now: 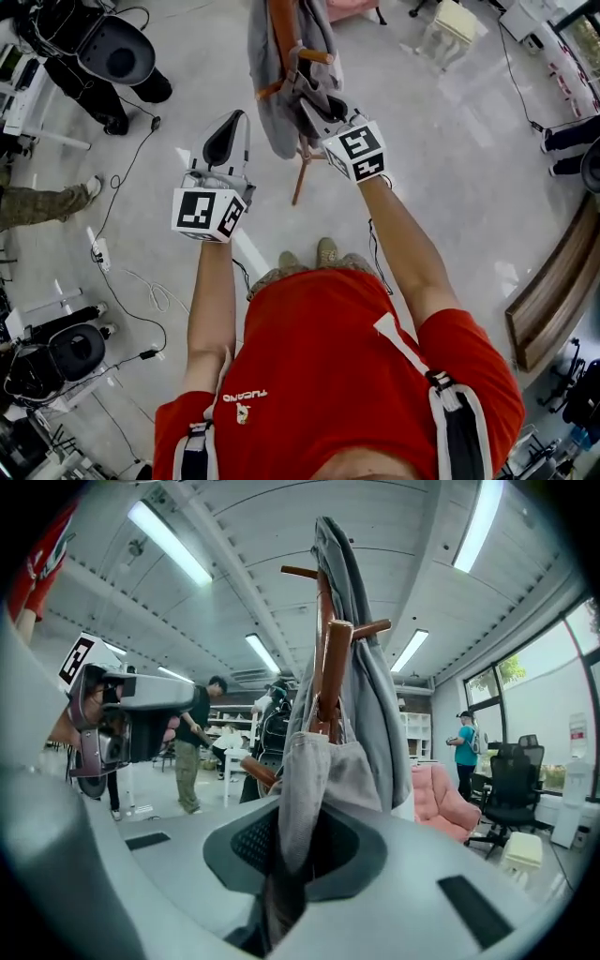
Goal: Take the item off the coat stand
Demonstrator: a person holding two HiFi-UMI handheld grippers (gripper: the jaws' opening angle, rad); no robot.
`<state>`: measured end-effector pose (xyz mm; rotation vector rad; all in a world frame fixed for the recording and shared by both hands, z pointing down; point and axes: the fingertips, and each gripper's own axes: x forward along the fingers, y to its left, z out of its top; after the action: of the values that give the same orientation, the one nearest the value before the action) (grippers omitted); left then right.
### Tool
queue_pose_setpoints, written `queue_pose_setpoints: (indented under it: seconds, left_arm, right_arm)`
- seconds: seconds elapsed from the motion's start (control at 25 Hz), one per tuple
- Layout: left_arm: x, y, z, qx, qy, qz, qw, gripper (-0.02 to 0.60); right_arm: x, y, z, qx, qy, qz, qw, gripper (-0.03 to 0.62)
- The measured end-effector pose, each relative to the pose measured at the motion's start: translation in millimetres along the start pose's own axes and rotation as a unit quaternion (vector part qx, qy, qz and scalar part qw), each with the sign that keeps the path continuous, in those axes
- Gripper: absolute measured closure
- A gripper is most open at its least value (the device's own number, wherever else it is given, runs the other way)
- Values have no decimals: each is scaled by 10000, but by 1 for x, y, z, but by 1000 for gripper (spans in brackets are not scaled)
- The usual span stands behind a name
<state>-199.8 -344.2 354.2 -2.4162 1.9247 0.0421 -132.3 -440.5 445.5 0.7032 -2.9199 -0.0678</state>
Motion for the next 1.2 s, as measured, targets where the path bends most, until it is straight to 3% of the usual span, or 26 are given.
queue_pose_setpoints:
  seconds: [0.12,0.68,1.2]
  left_arm:
    - [-2,2,1,20,4,-21,10000,572]
    - [-28,-20,22,6,-256,-355,9990,572]
    - [-44,-64,50,-34,-465,-949,9944,572]
  right_arm:
    - [-1,1,8,-121,-102,-96,9998,562]
    - [-79,17,83,-232,-910,-694,9932,566]
    - [-159,82,108,-439,-970,-287,9939,566]
